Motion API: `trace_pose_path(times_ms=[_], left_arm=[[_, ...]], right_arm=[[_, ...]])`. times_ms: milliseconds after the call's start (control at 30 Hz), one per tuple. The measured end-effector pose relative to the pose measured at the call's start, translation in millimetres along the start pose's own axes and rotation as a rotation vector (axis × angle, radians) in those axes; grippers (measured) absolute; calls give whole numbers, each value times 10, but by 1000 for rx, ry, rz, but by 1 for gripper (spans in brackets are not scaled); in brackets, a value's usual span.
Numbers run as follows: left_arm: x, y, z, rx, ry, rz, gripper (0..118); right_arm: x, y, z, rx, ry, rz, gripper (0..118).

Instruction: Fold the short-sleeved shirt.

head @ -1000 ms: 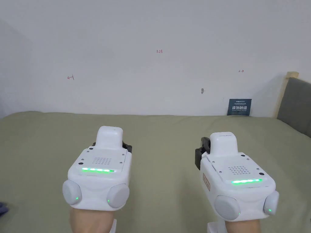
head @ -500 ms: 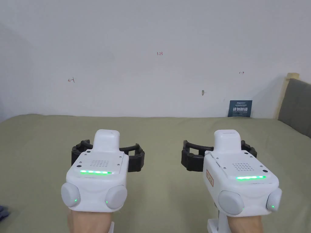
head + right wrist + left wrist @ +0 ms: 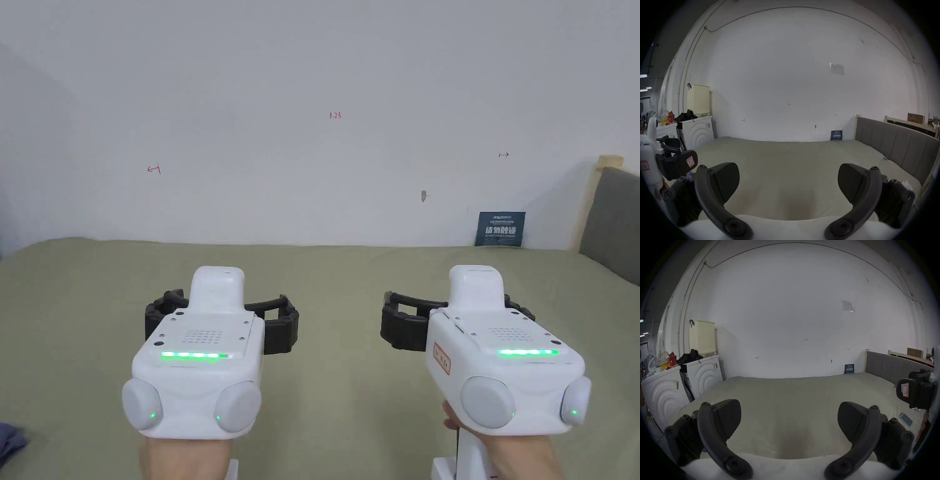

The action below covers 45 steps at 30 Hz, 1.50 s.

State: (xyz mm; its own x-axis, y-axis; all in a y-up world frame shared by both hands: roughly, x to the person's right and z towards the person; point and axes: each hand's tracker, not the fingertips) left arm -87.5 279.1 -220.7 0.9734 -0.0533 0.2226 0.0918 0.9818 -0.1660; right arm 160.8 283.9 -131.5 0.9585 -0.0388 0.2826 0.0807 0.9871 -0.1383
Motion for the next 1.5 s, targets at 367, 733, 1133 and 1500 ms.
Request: trace_pose_path(times_ms=[367,733,1133,1500], left_arm=[[-29,-4,-9,-30,-14,6,118],[-11,27,46,-17,-20,2,118],[4,55,84,-13,-34,-1,118],[19,80,114,-20,-44,8,118]], right_arm=[[-77,-51,13,-35,-40,99,118],[-36,-76,52,57,-94,77,118],[-44,-63,44,13,-95,92,118],[-24,-40,70,-15,-59,43,118]])
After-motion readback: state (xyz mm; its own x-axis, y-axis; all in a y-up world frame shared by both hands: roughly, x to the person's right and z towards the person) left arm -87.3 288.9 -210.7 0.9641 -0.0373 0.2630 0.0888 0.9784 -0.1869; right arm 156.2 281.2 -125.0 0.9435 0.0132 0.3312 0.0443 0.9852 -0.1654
